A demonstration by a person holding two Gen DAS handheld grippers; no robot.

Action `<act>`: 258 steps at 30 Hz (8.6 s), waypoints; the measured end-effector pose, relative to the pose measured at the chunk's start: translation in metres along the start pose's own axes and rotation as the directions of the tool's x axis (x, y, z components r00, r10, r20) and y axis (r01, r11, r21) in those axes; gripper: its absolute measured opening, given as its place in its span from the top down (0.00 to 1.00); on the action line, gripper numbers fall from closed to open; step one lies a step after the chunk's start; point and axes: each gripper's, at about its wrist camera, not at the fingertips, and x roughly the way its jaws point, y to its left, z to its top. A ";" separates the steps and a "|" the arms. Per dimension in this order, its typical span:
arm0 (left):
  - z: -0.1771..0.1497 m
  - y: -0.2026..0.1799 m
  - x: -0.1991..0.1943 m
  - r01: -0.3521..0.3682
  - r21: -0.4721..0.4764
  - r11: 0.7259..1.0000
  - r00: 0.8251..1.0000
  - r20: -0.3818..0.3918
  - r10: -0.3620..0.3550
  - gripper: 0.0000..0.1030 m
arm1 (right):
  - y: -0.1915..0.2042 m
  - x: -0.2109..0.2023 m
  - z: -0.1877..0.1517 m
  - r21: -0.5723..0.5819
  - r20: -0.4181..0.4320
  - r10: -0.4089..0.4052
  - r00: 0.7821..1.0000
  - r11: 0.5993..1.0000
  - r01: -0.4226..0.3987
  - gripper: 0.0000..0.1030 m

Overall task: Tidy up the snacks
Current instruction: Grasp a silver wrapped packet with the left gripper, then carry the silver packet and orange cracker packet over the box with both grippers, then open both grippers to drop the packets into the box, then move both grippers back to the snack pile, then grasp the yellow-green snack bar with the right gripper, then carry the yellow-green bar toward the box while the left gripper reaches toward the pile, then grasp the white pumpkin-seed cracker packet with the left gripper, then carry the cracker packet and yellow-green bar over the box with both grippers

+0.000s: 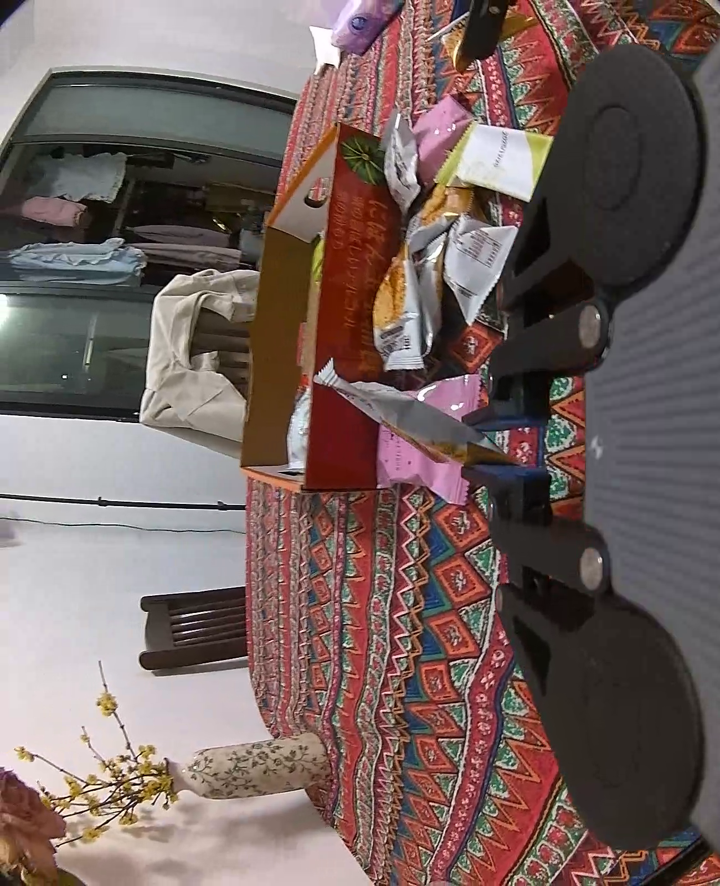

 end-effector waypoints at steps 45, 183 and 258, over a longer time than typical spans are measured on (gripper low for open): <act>0.136 -0.053 0.161 -0.033 -0.014 0.999 0.987 0.157 0.035 0.87 | -0.029 0.198 0.139 0.065 0.114 -0.029 0.993 0.998 0.021 0.58; 0.032 -0.060 0.059 -0.028 0.039 0.999 0.999 -0.041 0.030 0.00 | -0.027 0.082 0.048 0.081 0.097 0.086 0.992 0.992 -0.094 0.66; 0.160 -0.083 0.083 0.010 -0.023 1.000 0.966 0.258 -0.003 0.33 | 0.000 0.120 0.164 0.024 0.255 -0.049 0.966 0.999 0.044 0.65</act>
